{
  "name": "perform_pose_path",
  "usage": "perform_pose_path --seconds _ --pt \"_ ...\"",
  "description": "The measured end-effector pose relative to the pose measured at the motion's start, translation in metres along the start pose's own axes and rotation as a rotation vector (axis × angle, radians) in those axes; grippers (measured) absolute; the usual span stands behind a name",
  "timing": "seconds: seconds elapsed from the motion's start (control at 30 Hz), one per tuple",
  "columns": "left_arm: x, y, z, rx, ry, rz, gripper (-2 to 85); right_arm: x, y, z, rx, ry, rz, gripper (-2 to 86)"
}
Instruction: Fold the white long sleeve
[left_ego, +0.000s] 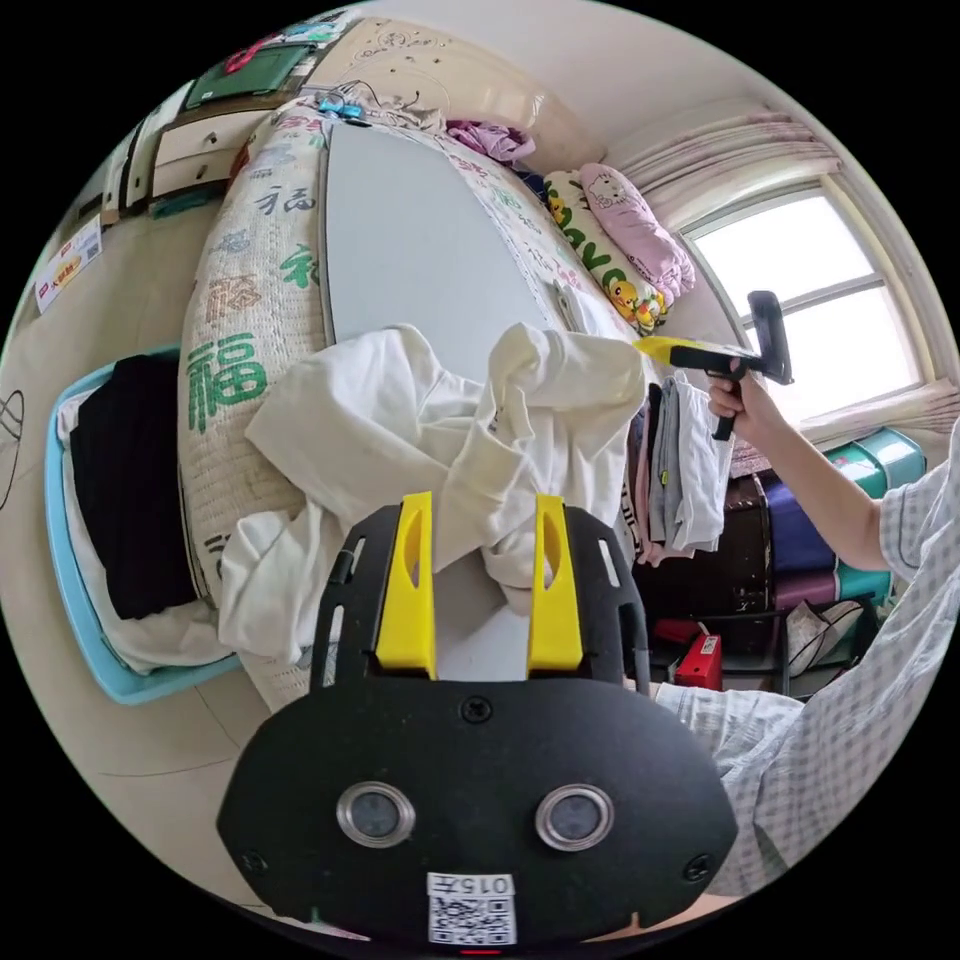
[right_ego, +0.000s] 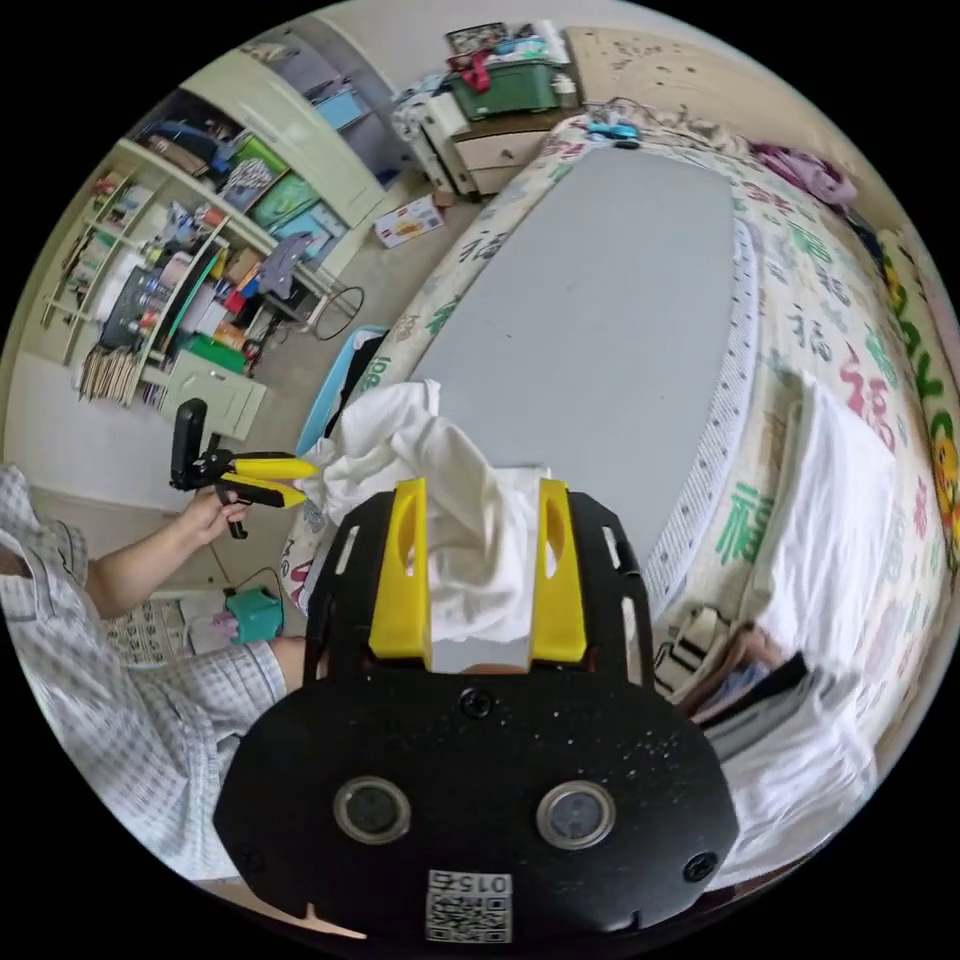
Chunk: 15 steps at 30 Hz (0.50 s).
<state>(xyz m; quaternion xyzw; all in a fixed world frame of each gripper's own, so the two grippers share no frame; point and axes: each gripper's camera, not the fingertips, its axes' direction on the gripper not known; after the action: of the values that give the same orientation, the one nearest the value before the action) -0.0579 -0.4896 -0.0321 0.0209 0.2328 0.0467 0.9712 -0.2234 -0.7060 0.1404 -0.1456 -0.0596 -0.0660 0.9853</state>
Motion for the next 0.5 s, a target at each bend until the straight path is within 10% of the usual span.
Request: perform_pose_path --seconds 0.27,0.5 --pt "0.014 0.010 0.016 -0.165 0.012 -0.029 2.3 -0.016 -0.017 0.062 -0.378 -0.022 -0.310 3.9" --pt "0.105 0.042 -0.138 0.364 -0.130 -0.056 -0.5 -0.043 0.070 -0.081 0.148 0.065 -0.001 0.2"
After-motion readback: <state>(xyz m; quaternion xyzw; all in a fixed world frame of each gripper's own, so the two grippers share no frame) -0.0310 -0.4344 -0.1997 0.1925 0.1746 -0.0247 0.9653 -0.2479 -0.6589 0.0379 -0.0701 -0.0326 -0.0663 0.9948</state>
